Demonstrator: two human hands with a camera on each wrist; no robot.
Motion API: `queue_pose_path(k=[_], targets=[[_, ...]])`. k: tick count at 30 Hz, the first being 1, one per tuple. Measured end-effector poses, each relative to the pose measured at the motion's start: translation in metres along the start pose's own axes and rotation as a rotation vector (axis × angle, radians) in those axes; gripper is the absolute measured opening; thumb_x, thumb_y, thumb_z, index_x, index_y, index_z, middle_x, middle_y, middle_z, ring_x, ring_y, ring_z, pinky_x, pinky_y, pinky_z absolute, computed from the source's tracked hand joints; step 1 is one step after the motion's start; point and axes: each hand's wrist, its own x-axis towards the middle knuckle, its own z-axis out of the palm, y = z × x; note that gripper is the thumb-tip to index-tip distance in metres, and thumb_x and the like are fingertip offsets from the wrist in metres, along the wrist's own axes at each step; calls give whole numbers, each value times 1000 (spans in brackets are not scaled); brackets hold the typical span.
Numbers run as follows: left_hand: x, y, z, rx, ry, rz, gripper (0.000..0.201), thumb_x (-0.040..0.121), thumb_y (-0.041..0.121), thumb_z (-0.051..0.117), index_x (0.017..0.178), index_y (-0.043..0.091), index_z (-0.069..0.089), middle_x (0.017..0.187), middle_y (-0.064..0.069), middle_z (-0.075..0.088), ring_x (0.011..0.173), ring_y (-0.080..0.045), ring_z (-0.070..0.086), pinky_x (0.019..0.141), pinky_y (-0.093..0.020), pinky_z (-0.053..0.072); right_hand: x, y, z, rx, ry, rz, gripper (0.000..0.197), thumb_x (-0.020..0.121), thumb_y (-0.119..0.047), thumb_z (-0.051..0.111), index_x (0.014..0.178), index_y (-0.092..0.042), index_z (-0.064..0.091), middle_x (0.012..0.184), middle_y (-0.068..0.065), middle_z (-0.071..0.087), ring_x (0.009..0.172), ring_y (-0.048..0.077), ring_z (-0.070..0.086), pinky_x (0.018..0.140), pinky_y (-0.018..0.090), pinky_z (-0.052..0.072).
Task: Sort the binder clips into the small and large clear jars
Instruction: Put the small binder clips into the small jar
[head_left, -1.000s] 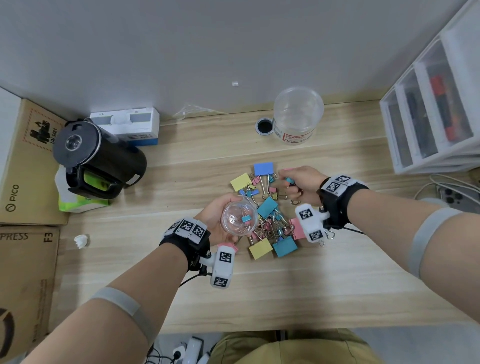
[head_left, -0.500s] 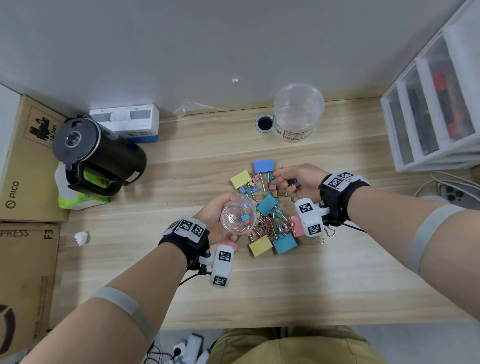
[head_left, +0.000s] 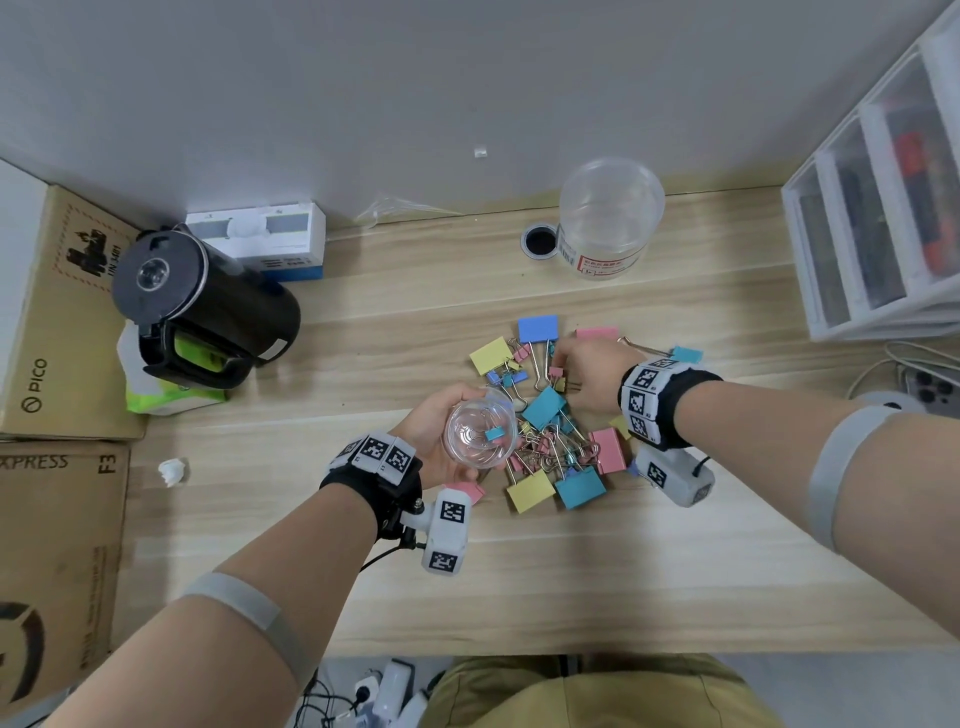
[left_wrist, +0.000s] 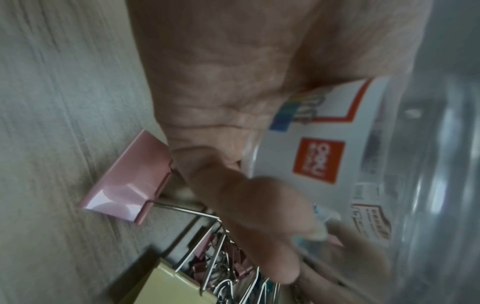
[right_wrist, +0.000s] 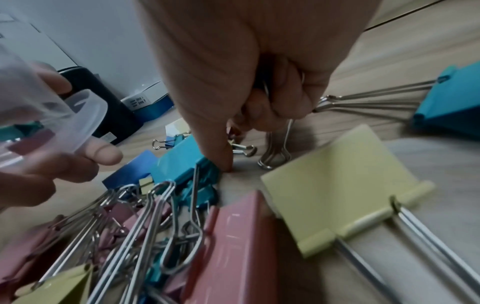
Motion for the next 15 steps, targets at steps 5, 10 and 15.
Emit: queue_pose_path(k=[5,10,15], targets=[[1,0,-2,17,19,8,43,85,43,54,104,12,78,99,-16,72,69,-29,69,42,-25,46,3,-3,0,-29,36,6,28,77,-24,68,103,-25,56,91,-6,60,78,17,58,63,28,45],[0,3,1,17,13,24,42,86,42,53,102,13,79,98,-17,71,68,-29,68,40,-26,47,4,-6,2,-47,57,38,26,80,-28,66,104,-25,59,96,-5,62,83,18,60,74,35,56],[1,4,-1,11,15,18,44,87,41,54,110,9,73,98,-17,71,69,-30,68,40,-26,49,5,-7,3,-47,67,-2,39,82,-29,68,117,-20,54,101,-1,65,81,19,59,68,29,51]])
